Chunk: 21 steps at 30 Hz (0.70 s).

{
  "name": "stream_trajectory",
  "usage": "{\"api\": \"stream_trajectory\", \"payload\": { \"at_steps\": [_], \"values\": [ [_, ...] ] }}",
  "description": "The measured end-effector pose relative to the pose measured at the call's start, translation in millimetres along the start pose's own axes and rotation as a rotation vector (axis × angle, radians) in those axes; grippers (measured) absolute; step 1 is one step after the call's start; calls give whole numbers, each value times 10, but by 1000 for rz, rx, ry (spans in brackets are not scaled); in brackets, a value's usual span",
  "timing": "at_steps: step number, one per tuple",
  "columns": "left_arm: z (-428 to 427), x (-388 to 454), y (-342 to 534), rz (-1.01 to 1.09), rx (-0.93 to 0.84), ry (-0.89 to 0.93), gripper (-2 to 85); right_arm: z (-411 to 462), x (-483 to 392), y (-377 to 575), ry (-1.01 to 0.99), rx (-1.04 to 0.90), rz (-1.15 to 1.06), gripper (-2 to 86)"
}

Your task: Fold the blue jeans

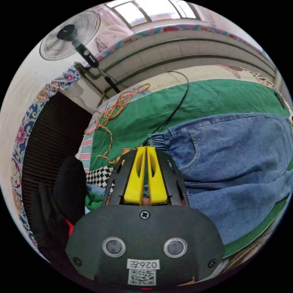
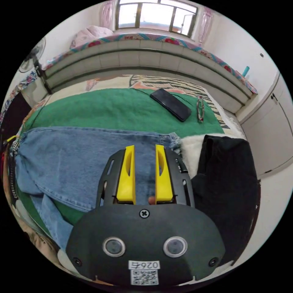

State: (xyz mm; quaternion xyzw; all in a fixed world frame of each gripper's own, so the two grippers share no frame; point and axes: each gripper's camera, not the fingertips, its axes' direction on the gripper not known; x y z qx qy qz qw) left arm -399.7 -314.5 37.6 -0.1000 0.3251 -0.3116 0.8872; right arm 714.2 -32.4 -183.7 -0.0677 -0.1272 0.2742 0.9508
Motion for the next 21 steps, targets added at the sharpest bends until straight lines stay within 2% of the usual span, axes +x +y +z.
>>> {"api": "stream_trajectory", "payload": {
  "at_steps": [1, 2, 3, 4, 5, 7, 9, 10, 11, 12, 14, 15, 16, 21],
  "values": [
    [-48, 141, 125, 60, 50, 77, -9, 8, -38, 45, -10, 8, -13, 45],
    [83, 268, 202, 117, 10, 112, -9, 104, -100, 120, 21, -25, -46, 27],
    [219, 319, 220, 139, -57, 110, -9, 323, -118, 170, 126, -156, -67, 9],
    [515, 395, 258, 192, -196, 130, -9, 459, -121, 206, 169, -267, -100, 0],
    [461, 325, 307, 156, -153, 139, -9, 367, -112, 252, 176, -207, -97, -5],
    [214, 105, 351, 101, -143, 214, -9, 159, -45, 302, 242, -269, -43, -8],
    [-181, -117, 537, 82, -71, 235, -9, -435, -58, 539, 348, -132, -66, -9],
    [-535, -277, 753, 64, 31, 259, -9, -623, -63, 633, 371, -80, -60, -9],
    [-919, -443, 1039, 50, 175, 339, -9, -1030, -78, 876, 380, 53, -38, -9],
    [-1110, -536, 1212, 36, 251, 389, -8, -1435, -89, 1191, 346, 210, -1, -9],
    [-1682, -868, 1939, -41, 535, 535, -4, -1930, -86, 1756, 250, 428, 62, -9],
    [-1777, -942, 2116, -63, 590, 555, -2, -2141, -72, 2151, 177, 537, 98, -9],
    [-1901, -1079, 2416, -104, 648, 582, 2, -2209, -67, 2323, 151, 569, 107, -9],
    [-1888, -1459, 3133, -218, 467, 749, 81, -2281, 57, 3438, -7, 390, 155, -7]
  ]
}}
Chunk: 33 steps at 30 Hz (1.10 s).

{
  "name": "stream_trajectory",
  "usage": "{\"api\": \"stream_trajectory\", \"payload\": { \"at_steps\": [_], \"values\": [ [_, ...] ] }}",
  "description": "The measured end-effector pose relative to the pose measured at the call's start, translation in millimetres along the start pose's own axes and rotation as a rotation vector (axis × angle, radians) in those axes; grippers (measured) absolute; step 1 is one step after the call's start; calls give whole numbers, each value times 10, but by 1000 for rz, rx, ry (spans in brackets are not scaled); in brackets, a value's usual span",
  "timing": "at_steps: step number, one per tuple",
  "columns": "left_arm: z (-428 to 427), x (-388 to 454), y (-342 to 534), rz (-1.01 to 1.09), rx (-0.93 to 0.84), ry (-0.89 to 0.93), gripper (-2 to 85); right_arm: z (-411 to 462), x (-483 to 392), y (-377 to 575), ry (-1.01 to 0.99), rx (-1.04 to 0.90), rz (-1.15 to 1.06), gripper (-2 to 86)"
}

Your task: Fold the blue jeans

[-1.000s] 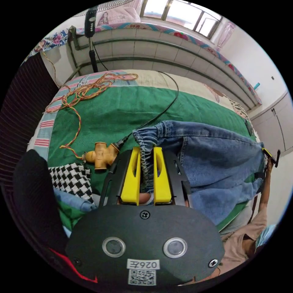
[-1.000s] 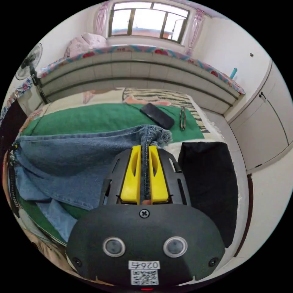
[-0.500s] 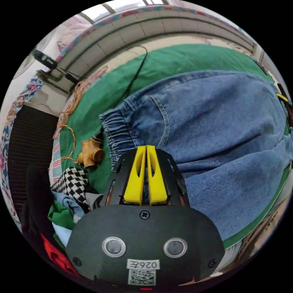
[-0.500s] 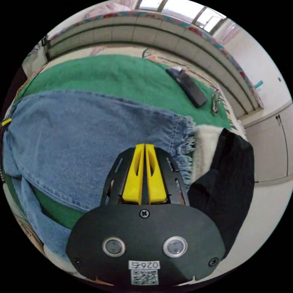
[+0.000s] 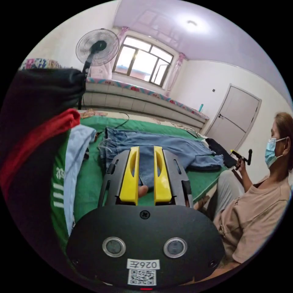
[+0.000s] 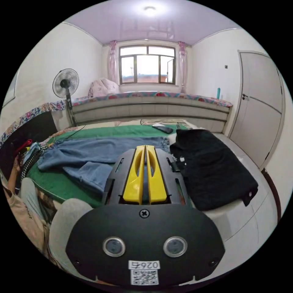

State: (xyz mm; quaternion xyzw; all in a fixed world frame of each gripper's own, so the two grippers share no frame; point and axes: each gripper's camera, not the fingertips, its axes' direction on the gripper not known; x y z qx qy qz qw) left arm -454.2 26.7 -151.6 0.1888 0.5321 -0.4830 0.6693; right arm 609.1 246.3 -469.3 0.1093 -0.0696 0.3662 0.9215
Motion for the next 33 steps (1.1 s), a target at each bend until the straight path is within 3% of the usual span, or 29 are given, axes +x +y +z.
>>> {"api": "stream_trajectory", "payload": {
  "at_steps": [5, 11, 18, 27, 33],
  "values": [
    [-195, -257, 280, -160, -80, 108, 123, -64, 395, 582, -92, -136, 197, 41],
    [-223, -499, 232, -232, -210, 165, 134, 93, 867, 1021, -336, -234, 396, 75],
    [34, -819, 36, -298, -343, 271, 167, 332, 1367, 1287, -623, -215, 599, 91],
    [44, -1325, -426, -399, -393, 297, 207, 63, 1552, 1249, -670, -65, 558, 92],
    [108, -1691, -737, -480, -389, 270, 197, 189, 1634, 1142, -658, -122, 553, 86]
  ]
}}
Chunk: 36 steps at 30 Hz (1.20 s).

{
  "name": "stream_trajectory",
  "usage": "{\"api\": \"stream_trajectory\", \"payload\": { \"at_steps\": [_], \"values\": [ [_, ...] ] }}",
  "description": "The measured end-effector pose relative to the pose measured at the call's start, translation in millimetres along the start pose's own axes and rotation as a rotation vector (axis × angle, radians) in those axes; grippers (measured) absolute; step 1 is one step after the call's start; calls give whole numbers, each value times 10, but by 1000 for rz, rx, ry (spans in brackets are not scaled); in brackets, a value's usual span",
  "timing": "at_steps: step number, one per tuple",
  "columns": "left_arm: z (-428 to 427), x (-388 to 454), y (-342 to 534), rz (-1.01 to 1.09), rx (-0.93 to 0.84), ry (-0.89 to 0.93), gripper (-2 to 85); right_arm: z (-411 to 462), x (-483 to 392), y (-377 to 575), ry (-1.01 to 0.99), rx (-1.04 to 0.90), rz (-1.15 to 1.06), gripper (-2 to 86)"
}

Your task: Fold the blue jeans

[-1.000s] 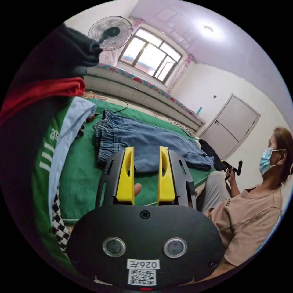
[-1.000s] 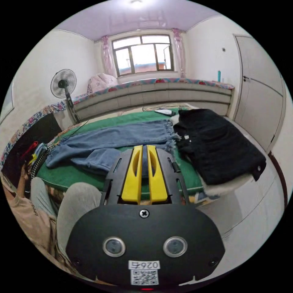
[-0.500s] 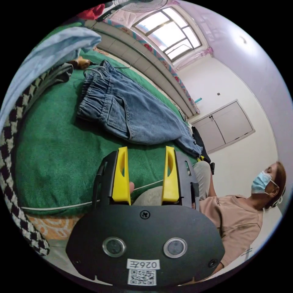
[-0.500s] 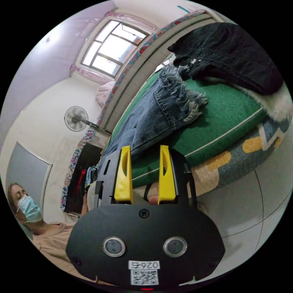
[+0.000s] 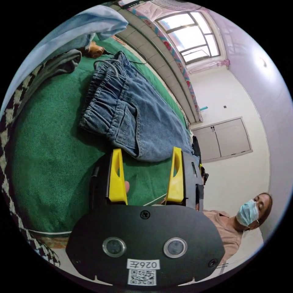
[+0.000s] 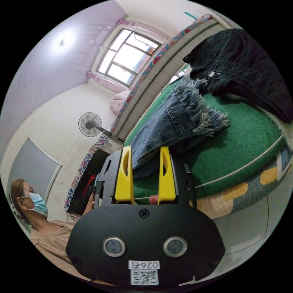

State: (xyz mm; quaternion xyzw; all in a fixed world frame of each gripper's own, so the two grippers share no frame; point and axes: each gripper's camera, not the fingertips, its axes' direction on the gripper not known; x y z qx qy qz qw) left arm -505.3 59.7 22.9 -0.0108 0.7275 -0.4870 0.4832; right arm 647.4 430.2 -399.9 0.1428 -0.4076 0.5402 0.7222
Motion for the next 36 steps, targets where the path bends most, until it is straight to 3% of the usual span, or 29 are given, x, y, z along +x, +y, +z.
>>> {"api": "stream_trajectory", "payload": {
  "at_steps": [3, 5, 11, 13, 16, 23, 29, 36],
  "values": [
    [-62, -142, -190, -80, -2, -89, 79, 26, -36, -117, -5, -16, -21, 37],
    [-155, -164, -260, -65, 40, -54, 23, -14, -116, -167, -10, -1, -43, 7],
    [-915, 97, -46, 51, 335, 72, 0, -466, -571, -151, -46, 119, -177, -14],
    [-1121, 63, 21, 54, 403, 107, -2, -587, -609, -136, 90, 121, -205, -14],
    [-1220, -30, 77, 58, 472, 221, -3, -661, -440, -93, -25, 85, -125, -14],
    [-990, -78, -122, 49, 568, 217, -4, -663, -963, -71, 22, 251, -252, -15],
    [-515, -134, -949, 49, 594, 201, -3, 13, -1256, -884, 161, 268, -296, -16],
    [484, -479, -2303, -32, 552, 82, 1, 1491, -1027, -2278, 328, 94, -242, -15]
  ]
}}
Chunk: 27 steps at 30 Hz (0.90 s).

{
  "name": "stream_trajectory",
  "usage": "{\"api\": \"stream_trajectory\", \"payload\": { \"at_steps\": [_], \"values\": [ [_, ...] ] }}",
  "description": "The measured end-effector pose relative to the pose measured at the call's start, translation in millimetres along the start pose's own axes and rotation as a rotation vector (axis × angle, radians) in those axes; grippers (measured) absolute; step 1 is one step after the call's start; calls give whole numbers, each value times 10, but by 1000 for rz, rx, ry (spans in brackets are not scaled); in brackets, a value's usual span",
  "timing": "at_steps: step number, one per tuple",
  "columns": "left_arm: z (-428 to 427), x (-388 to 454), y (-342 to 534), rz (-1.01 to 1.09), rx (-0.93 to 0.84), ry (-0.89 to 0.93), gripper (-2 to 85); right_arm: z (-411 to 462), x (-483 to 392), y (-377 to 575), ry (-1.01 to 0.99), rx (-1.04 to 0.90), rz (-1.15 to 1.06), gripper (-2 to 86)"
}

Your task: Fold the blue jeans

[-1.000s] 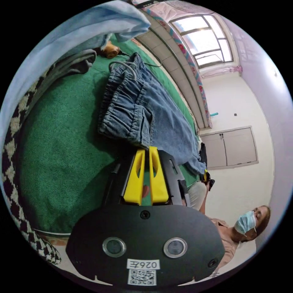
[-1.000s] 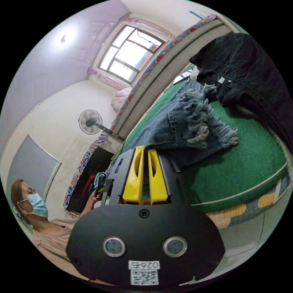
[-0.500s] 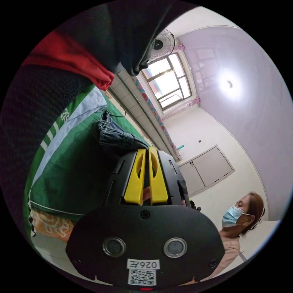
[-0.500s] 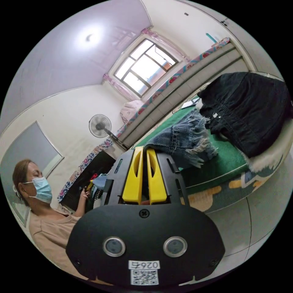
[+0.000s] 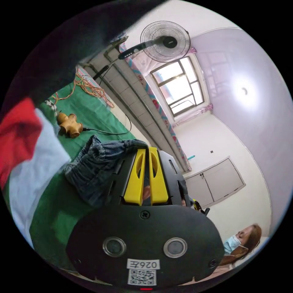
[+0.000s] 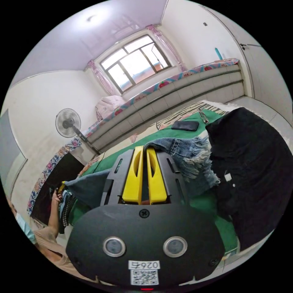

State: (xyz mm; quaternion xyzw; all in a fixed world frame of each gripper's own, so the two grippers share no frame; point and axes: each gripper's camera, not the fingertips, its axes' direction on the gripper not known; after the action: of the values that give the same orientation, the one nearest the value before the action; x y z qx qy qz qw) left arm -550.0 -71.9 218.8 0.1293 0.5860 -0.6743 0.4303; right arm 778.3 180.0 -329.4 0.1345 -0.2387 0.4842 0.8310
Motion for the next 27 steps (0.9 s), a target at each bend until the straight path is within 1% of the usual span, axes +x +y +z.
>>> {"api": "stream_trajectory", "payload": {
  "at_steps": [1, 2, 3, 5, 6, 7, 8, 9, 10, 12, 13, 15, 16, 17, 18, 20, 21, 23, 24, 26, 27],
  "values": [
    [303, -100, -89, -1, -14, -51, 3, 150, 17, -84, 1, -18, 7, -14],
    [652, -224, -194, 3, -66, -98, 8, 457, 40, -235, 23, -50, 20, -14],
    [829, -303, -236, -6, -91, -121, 10, 778, 53, -370, 79, -98, 18, -13],
    [1580, -666, -335, -16, -187, -188, 31, 1268, 77, -524, 180, -161, 2, -11],
    [1754, -759, -339, -19, -210, -208, 40, 1609, 112, -606, 245, -239, -20, -6],
    [2053, -933, -315, -33, -236, -252, 67, 1768, 144, -636, 275, -280, -19, -3],
    [2264, -1058, -263, -24, -221, -259, 102, 2010, 212, -675, 298, -338, -13, 10],
    [2346, -1109, -235, -20, -217, -248, 112, 2129, 271, -708, 278, -352, -7, 26],
    [2482, -1183, -175, -5, -217, -210, 132, 2142, 295, -724, 255, -340, 0, 32],
    [2632, -1216, -70, 45, -249, -175, 135, 2031, 385, -762, 177, -261, 28, 53],
    [2717, -1163, 36, 118, -272, -189, 126, 1986, 404, -766, 168, -248, 27, 57],
    [2880, -1016, 286, 240, -306, -283, 106, 1781, 485, -729, 165, -235, 19, 59],
    [3041, -890, 526, 337, -335, -327, 91, 1728, 500, -700, 180, -231, 12, 59],
    [3236, -764, 813, 424, -372, -317, 78, 1623, 533, -618, 225, -224, 5, 59],
    [3343, -703, 966, 463, -394, -294, 73, 1533, 566, -519, 280, -221, -4, 60],
    [3847, -447, 1664, 604, -521, -120, 57, 1442, 631, -363, 361, -232, -9, 64],
    [3996, -382, 1854, 633, -564, -67, 54, 1407, 689, -265, 402, -241, -5, 65],
    [4627, -115, 2661, 748, -733, 128, 69, 1396, 791, -164, 426, -261, 10, 67],
    [4782, -53, 2865, 777, -767, 163, 78, 1414, 863, -139, 432, -270, 20, 69],
    [5406, 146, 3653, 891, -875, 240, 111, 1464, 972, -157, 436, -265, 45, 75],
    [5564, 178, 3843, 923, -896, 244, 114, 1523, 1051, -190, 442, -257, 68, 82]
  ]
}}
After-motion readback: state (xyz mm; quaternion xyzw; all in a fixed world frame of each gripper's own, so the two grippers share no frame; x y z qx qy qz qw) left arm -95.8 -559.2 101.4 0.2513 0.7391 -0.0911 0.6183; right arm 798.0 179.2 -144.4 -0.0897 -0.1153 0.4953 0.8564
